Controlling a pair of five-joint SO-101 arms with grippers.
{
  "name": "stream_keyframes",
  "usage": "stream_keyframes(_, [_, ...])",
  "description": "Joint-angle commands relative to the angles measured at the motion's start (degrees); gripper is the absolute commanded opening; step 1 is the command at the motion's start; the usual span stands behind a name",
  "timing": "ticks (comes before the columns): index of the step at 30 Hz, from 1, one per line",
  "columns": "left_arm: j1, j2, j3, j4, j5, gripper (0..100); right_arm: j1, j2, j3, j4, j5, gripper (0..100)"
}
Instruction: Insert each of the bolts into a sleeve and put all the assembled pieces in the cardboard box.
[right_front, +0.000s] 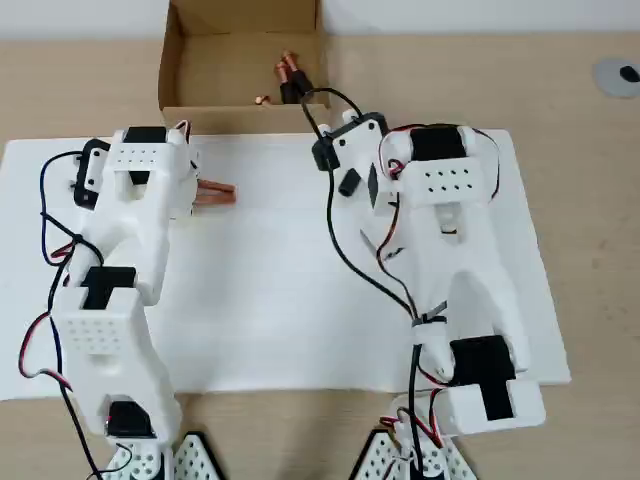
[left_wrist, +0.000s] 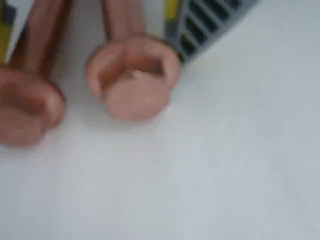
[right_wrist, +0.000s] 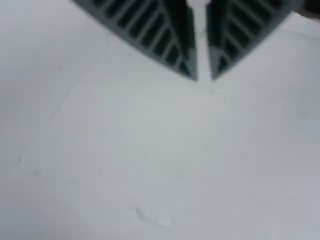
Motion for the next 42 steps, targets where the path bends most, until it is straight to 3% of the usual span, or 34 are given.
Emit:
stream_keyframes(1, [0.2, 0.1, -2.3, -0.1, 0.4, 12, 1.2, -0.3, -3.3, -0.5, -0.3, 1.3])
stream_keyframes(4, [-1.0, 0.0, -2.4, 0.0, -1.4, 0, 1.2, -0.4, -3.3, -0.5, -0.3, 1.3])
stream_keyframes(10, [-1.7, -1.5, -2.4, 0.9, -2.2, 1, 1.2, -0.5, -3.3, -0.5, -0.3, 1.3])
stream_keyframes(24, [-2.1, -14.7, -2.3, 15.2, -2.7, 1, 1.3, -0.6, -3.3, -0.5, -0.3, 1.3])
stream_keyframes(28, [-3.7, -19.4, -1.8, 19.7, -6.7, 1, 1.3, -0.6, -3.3, -0.5, -0.3, 1.3])
stream_keyframes(31, [-6.6, -21.8, -1.8, 23.4, -16.3, 1, 1.3, -0.6, -3.2, -1.1, -0.4, 1.3])
stream_keyframes(37, [-10.5, -21.6, -3.6, 21.8, -51.2, 1, 1.3, -0.6, -3.2, -2.2, -1.8, 1.3])
stream_keyframes(42, [-10.5, -21.0, -2.4, 18.6, -74.7, 1, 1.3, -0.6, -3.2, -2.2, -1.8, 1.3])
